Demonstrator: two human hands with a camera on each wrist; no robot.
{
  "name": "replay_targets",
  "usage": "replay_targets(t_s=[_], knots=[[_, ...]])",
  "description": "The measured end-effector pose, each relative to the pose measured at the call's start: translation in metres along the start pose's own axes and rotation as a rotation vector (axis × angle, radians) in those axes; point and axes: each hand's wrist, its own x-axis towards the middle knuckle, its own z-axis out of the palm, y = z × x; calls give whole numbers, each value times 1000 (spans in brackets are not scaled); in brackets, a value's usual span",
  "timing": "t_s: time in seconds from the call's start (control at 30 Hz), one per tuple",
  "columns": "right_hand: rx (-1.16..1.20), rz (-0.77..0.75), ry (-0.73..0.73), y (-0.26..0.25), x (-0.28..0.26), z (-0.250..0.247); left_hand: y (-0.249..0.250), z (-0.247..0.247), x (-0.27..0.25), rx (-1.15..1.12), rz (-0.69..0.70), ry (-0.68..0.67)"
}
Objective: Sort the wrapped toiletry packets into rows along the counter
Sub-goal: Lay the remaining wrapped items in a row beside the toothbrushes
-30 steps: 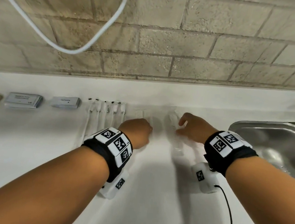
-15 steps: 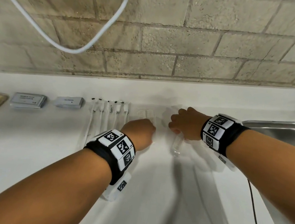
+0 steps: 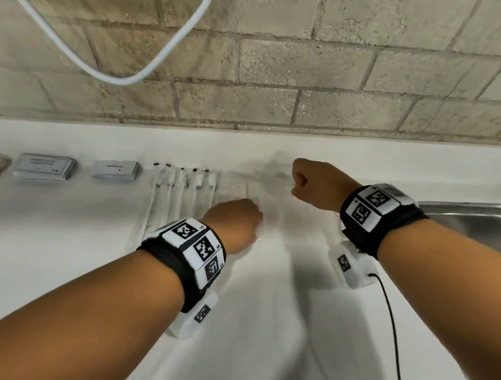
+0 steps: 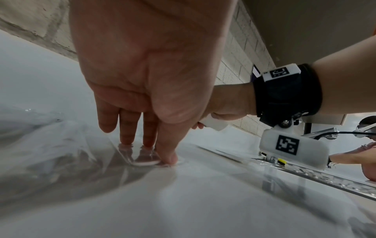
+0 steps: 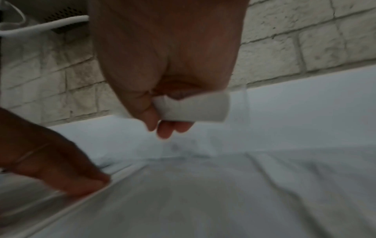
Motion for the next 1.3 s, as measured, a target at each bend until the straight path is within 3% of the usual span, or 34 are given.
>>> replay_targets(t_s=[0.07, 0.17, 0.3, 0.43, 0.9, 0.97, 1.03, 1.13, 1.17, 1.23, 1.3], knots=[[69, 114, 11, -13, 2, 11, 1, 2, -3, -5, -11, -5], [147, 244, -127, -32, 7, 32, -5, 1, -9, -15, -29, -5], [-70, 121, -100, -13, 4, 25, -5, -6, -6, -16, -11, 7], [-264, 30, -298, 1, -4, 26, -4, -9, -2, -2, -5, 18], [-286, 42, -268, -9, -7, 28, -5, -6, -4, -55, -44, 3], [-203, 30, -249, -5, -9, 30, -5, -7, -5, -72, -49, -1], [-99, 90, -129, 8, -14, 28, -3, -9, -6, -88, -50, 0], [-85, 332, 180, 47, -22, 9, 1, -11, -9, -64, -55, 5], [-142, 411, 185, 60, -27, 2, 2, -11, -9, -60, -62, 17], [-229, 517, 55, 76, -36, -10, 8, -12, -8, -71, -53, 32], [-289, 487, -111, 73, -45, -14, 14, -12, -8, -72, -14, 15]])
